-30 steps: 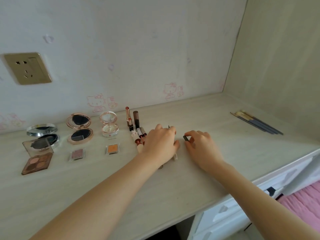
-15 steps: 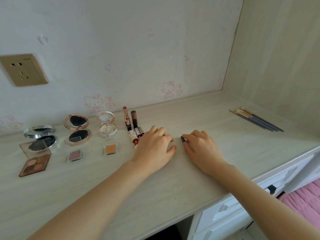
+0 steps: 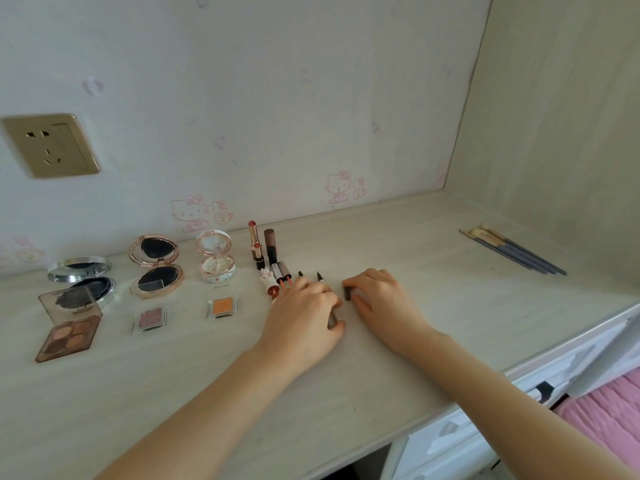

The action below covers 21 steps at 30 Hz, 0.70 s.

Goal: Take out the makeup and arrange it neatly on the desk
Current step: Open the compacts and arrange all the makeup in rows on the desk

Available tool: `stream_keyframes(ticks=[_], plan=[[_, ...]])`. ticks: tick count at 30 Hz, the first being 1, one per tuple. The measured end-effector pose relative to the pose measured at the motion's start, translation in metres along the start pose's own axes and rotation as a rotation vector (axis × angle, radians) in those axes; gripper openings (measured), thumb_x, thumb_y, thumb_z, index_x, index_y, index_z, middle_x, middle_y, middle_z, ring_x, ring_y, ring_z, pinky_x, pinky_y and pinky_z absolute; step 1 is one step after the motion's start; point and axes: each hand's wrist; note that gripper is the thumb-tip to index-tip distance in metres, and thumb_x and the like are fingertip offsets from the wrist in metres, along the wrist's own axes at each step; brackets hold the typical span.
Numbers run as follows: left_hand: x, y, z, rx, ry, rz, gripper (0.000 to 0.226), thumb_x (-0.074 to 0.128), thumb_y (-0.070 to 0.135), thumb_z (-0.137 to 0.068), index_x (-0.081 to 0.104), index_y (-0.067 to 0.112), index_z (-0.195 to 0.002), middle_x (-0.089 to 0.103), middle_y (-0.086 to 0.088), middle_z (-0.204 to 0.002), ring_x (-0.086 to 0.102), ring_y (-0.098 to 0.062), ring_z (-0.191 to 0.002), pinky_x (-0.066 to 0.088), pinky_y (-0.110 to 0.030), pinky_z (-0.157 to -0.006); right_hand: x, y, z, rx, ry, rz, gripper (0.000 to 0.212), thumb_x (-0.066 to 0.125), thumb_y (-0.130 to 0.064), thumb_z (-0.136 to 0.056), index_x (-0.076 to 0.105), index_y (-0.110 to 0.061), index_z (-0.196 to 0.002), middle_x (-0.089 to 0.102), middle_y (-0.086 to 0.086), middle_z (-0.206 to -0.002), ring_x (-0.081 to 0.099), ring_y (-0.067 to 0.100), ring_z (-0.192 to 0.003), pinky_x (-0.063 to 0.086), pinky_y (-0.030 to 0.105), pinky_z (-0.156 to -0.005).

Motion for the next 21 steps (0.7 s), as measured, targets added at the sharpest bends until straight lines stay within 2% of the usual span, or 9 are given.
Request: stream_keyframes(ticks=[3, 10, 16, 21], plan=[[0.002, -0.003, -0.001, -0.027, 0.030, 0.005, 0.034, 0.059, 0.039, -0.082, 0.065, 0.027, -0.113, 0.062, 0.015, -0.115, 0.043, -0.013, -0.115, 0.036, -0.025, -0.093, 0.003, -0.005, -0.005, -0.013, -0.015, -0.050, 0.030, 0.048, -0.006, -0.093, 0.065, -0.012, -0.117, 0.062, 0.007, -0.112, 0.053, 0.026, -0.105, 0.043, 0.034, -0.089], [0.002, -0.006, 0.001, -0.049, 0.059, 0.039, 0.031, 0.057, 0.037, -0.082, 0.066, 0.027, -0.109, 0.062, 0.015, -0.111, 0.045, -0.011, -0.111, 0.033, -0.020, -0.084, 0.006, -0.010, -0.010, -0.051, -0.036, -0.115, 0.030, 0.047, -0.005, -0.093, 0.065, -0.010, -0.116, 0.062, 0.009, -0.112, 0.054, 0.024, -0.106, 0.043, 0.033, -0.089], [0.000, -0.005, 0.004, -0.053, 0.064, 0.032, 0.027, 0.055, 0.039, -0.083, 0.066, 0.027, -0.105, 0.061, 0.014, -0.108, 0.045, -0.011, -0.108, 0.035, -0.020, -0.084, 0.005, -0.009, -0.009, -0.058, -0.030, -0.125, 0.029, 0.050, -0.009, -0.094, 0.062, -0.010, -0.121, 0.061, 0.007, -0.116, 0.055, 0.022, -0.109, 0.043, 0.030, -0.090], [-0.003, -0.004, 0.001, -0.058, 0.070, 0.032, 0.029, 0.053, 0.039, -0.085, 0.065, 0.028, -0.109, 0.060, 0.015, -0.109, 0.045, -0.010, -0.111, 0.043, -0.026, -0.087, -0.003, 0.001, -0.003, -0.034, -0.008, -0.101, 0.032, 0.047, -0.007, -0.094, 0.060, -0.009, -0.123, 0.059, 0.006, -0.122, 0.054, 0.022, -0.113, 0.041, 0.024, -0.092]])
Point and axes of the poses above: each hand's wrist, its own z-axis away from the middle knuckle, its own x-axis out of the palm, y = z × x
